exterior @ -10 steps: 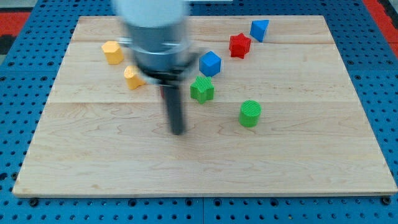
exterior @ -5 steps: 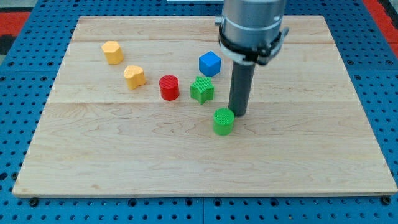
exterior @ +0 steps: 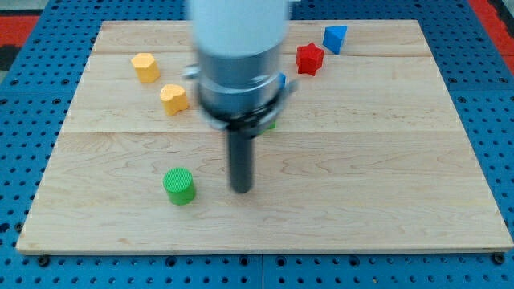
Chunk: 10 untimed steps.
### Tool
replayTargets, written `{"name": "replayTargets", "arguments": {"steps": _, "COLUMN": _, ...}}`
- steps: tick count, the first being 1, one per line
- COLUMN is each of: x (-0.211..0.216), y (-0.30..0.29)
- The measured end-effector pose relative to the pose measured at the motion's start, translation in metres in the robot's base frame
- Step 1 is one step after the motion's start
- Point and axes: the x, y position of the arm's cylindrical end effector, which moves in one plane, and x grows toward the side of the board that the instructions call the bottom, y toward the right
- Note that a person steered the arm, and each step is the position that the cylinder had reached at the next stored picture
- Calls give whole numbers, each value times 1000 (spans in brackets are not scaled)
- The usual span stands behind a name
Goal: Push the green circle into the yellow hexagon
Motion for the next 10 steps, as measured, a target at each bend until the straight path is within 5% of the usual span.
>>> {"name": "replayTargets", "arguments": {"steps": 1, "x": 32, "y": -22}}
{"name": "replayTargets", "arguments": {"steps": 2, "x": 6, "y": -48}}
{"name": "replayTargets", "arguments": {"steps": 3, "x": -66, "y": -113}}
{"name": "replayTargets", "arguments": {"steps": 4, "x": -108, "y": -105}}
{"name": "replayTargets", "arguments": {"steps": 5, "x": -97, "y": -74}}
{"name": "replayTargets", "arguments": {"steps": 6, "x": -110, "y": -111}}
{"name": "replayTargets", "arguments": {"steps": 8, "x": -182, "y": -150}}
{"name": "replayTargets", "arguments": {"steps": 9, "x": -169, "y": -150}}
{"name": "replayTargets", "arguments": {"steps": 10, "x": -203, "y": -146}}
